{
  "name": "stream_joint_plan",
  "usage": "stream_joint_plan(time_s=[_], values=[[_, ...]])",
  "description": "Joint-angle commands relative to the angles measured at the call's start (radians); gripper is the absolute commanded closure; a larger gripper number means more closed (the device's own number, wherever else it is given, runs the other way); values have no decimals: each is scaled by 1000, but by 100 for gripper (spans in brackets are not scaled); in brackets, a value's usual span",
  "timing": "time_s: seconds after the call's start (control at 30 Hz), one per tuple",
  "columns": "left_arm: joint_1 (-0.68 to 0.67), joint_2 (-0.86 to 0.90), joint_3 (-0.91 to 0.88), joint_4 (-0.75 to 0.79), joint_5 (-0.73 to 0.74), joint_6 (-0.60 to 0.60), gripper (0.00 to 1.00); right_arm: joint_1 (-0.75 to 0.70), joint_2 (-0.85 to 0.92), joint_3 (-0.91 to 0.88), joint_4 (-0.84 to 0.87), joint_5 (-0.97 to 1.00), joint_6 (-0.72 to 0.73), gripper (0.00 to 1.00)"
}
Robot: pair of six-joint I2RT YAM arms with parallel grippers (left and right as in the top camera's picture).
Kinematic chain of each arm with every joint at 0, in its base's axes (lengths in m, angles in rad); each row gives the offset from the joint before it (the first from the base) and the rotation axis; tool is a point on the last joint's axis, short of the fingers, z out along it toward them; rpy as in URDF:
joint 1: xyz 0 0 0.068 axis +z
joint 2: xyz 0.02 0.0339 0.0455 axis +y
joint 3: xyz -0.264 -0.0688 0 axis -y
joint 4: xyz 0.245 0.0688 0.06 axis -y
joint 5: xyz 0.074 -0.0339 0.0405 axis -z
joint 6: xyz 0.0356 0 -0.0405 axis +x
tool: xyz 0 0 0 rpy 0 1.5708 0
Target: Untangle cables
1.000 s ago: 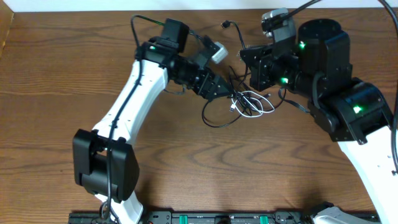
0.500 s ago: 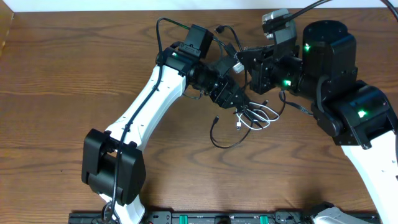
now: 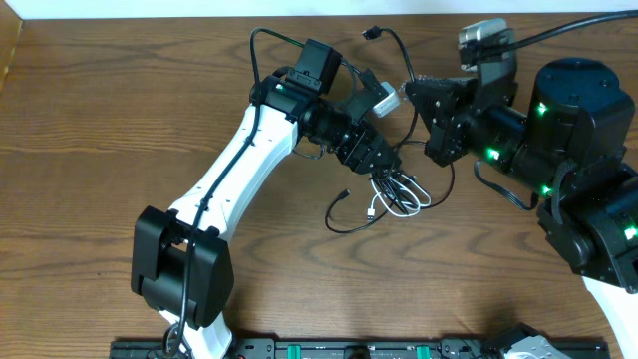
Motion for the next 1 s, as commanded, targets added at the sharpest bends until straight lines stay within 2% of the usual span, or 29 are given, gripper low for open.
stream_joint_plan(time_s=[0.0,0.2,0.23,0.47,0.77,0.8,0.87,0.93,0.97], values=[[3,12,-11,-3,11,21,27,-6,-11,8,4,83,22,99],[3,12,-32,-31,-47,34,26,-28,-20,8,-14,210,34,99],[3,12,-32,-51,-63,62,26,-46,-18,8,-42,262,42,99],[5,12,-32,-39,-64,63,26,-147,18,8,-138,420,47,99],[5,12,-32,-36,-75,62,26,-338,127,8,-261,433,62,99],[5,12,-32,-36,-75,62,26,-349,141,8,-272,432,63,95],[5,12,-32,-36,-76,62,26,-358,173,8,-294,426,60,69],[5,12,-32,-35,-76,63,27,-356,200,8,-310,423,63,53],[5,12,-32,-35,-84,62,26,-356,210,8,-316,412,63,40]])
